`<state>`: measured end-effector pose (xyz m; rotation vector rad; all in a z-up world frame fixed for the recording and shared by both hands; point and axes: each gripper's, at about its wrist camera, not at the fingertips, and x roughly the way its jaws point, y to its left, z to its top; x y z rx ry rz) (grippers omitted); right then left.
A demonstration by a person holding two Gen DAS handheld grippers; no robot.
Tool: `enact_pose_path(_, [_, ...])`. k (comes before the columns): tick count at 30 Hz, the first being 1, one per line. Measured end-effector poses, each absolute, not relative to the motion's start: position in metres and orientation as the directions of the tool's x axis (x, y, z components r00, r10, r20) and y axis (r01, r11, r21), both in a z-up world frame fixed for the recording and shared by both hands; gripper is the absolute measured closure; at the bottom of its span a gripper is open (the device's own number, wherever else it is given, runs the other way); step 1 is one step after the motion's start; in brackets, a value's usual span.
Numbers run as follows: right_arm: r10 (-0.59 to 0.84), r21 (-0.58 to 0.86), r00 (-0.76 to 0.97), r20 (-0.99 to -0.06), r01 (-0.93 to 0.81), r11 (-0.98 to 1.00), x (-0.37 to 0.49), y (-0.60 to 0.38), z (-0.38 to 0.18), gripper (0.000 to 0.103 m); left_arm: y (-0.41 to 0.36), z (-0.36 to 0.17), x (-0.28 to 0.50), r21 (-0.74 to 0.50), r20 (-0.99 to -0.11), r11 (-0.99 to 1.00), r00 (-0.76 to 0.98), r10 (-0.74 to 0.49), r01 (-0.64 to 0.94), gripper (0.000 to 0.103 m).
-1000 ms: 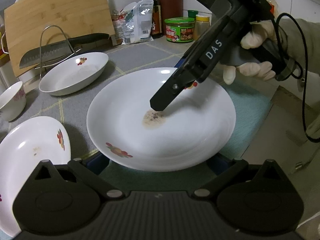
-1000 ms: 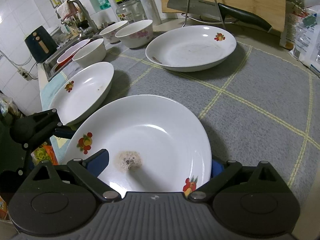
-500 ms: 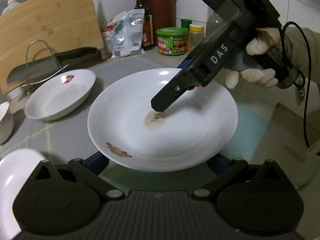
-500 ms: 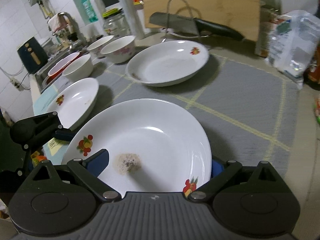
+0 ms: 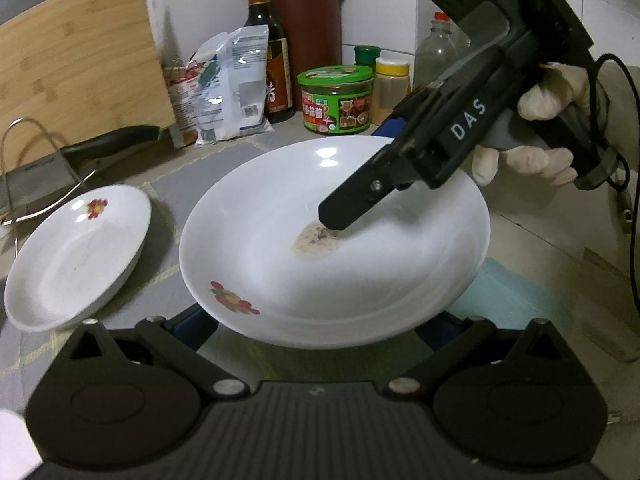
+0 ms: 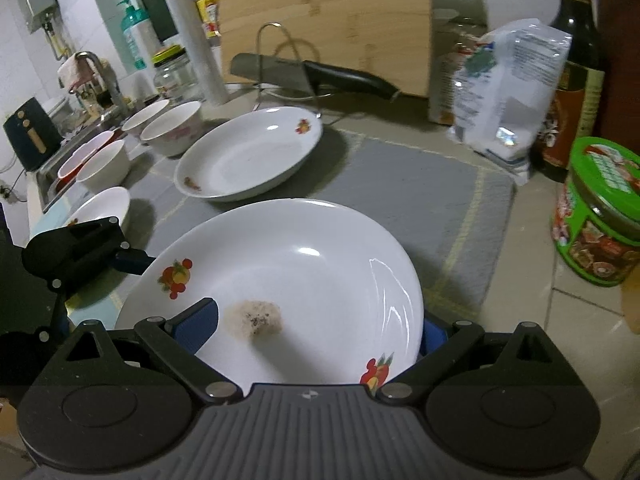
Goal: Organize plates and bowls
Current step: 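Close the right gripper on the plate rim and lift the plate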
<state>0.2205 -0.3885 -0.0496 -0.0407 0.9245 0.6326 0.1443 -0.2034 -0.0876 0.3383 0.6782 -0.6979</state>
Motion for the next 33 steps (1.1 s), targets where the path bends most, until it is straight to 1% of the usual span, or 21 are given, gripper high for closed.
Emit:
enact_pose_path(9, [0.463,0.209,0.462,-0.756,-0.500,0.840,0.240,-0.402,-0.057,0.002,-0.222,-0.093,0.168,0.096,-0.682,0.711,0.566,-0.463,0.697,0.001])
enact_pose_path(20, [0.434,0.186,0.476,-0.765,-0.481,0.857,0.249,-0.407,-0.067,0.002,-0.231,-0.103,0.183,0.085,-0.698,0.725,0.560,-0.447,0.684,0.001])
enact_pose_path(24, [0.438,0.196,0.478,-0.761,-0.475,0.858,0.249,-0.409,-0.068,0.002,-0.233,-0.104,0.183,0.105,-0.696,0.721,0.569,-0.439,0.685,0.001])
enact_pose_path(29, [0.412,0.183,0.467,-0.782,-0.461,0.868,0.249,-0.408,-0.074,0.002,-0.234,-0.104,0.181,0.114,-0.696,0.707,0.564,-0.444,0.698,0.001])
enact_pose_path(33, [0.390,0.158,0.481,-0.785,-0.453,0.877,0.245,-0.407,-0.074,0.000,-0.232,-0.103,0.176,0.112,-0.699,0.710,0.563,-0.440,0.695,0.001])
